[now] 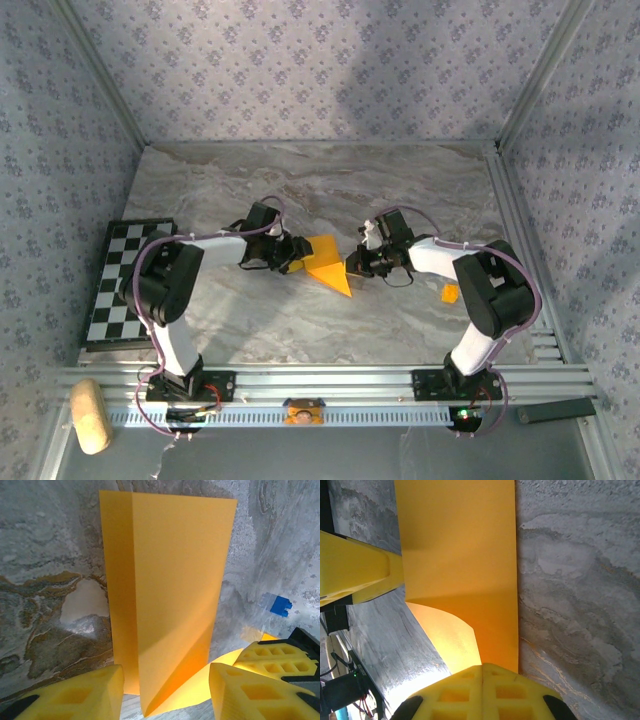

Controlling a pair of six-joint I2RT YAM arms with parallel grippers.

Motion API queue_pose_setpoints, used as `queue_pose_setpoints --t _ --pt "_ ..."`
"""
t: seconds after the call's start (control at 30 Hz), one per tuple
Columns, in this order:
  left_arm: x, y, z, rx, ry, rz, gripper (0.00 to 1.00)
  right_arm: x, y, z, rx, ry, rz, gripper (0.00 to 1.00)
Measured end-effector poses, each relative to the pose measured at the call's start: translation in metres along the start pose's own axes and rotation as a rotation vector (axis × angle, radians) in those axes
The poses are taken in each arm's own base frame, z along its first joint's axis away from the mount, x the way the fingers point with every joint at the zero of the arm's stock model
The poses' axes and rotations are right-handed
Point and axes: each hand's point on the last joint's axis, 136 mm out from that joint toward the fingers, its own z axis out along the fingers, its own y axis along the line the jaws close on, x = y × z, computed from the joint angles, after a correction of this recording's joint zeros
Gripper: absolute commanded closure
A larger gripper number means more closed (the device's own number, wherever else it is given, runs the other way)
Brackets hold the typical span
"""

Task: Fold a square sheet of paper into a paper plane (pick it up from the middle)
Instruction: Fourth fold the wing at the center of the table.

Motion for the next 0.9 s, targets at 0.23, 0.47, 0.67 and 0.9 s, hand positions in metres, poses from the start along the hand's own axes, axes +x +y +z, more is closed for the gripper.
queue_pose_setpoints --t 0.23,0.47,0.67,0.9 --pt "-0.001 -0.004 0.004 0.029 0.007 -0.015 0.63 -0.001 0.0 0.0 -0.001 -0.002 0.0 0.99" --pt "-0.006 -0.011 0.005 0.061 -0.003 -0.013 0.76 -0.001 0.0 0.0 -0.001 -0.003 0.004 0.95" --pt "-0.009 -0.015 0.005 0.079 -0.015 -0.006 0.85 -0.002 -0.003 0.0 0.013 -0.011 0.01 0.93" --pt "-0.01 -0.017 0.005 0.084 -0.019 -0.008 0.96 -0.001 -0.006 0.0 0.031 -0.011 0.016 0.88"
